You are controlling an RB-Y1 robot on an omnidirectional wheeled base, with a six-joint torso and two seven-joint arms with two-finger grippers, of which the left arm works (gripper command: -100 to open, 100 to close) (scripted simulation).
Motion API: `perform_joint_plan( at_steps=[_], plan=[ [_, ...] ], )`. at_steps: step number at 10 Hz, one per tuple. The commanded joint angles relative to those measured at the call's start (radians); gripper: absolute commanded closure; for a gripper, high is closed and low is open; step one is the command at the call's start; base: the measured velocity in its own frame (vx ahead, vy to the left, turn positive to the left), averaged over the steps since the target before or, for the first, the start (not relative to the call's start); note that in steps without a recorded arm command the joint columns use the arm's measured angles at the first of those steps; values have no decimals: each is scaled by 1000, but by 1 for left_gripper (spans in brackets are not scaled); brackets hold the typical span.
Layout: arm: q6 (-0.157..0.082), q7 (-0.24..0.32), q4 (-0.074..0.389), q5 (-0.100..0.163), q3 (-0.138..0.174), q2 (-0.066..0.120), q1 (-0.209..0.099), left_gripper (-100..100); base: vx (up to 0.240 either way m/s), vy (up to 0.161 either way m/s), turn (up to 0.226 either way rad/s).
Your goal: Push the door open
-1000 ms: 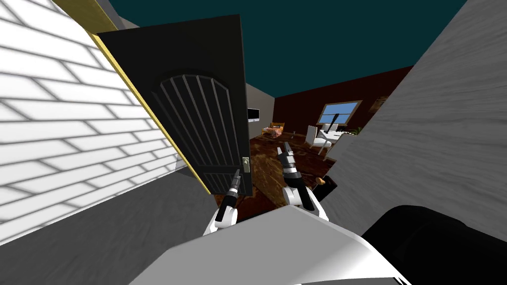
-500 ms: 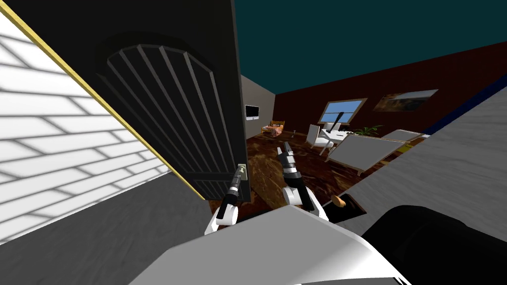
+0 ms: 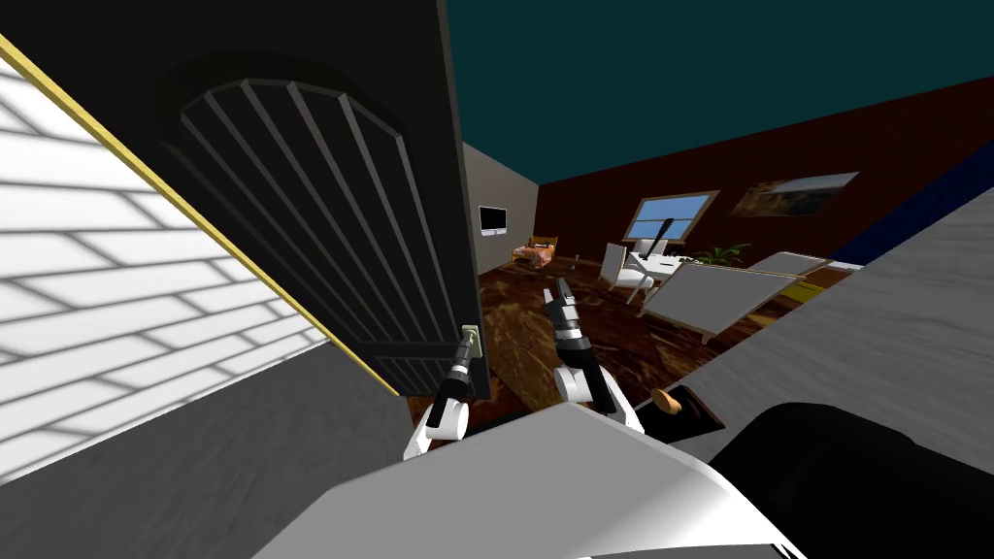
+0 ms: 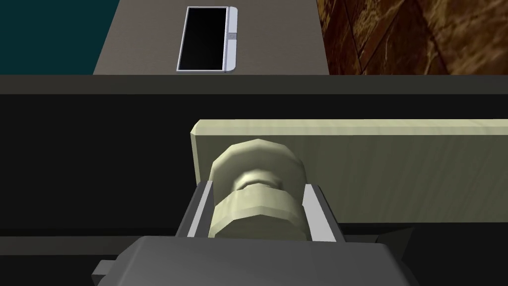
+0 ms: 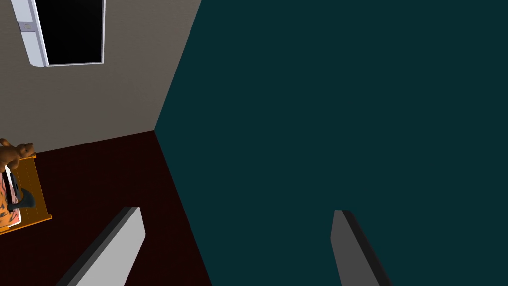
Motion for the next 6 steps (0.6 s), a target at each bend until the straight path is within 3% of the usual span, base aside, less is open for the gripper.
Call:
perform_joint_plan(
  at_steps=[1, 3, 4, 6],
  plan=[
    [-1, 0, -1, 0, 1, 1, 0, 100, -12, 9, -3],
    [-1, 0, -1, 0, 1, 1, 0, 100, -3, 1, 2],
    [-3, -14, -13, 11, -12, 30, 21, 100, 129, -40, 172],
    [-7, -26, -25, 20, -22, 44, 38, 100, 204, -75, 173]
  ],
)
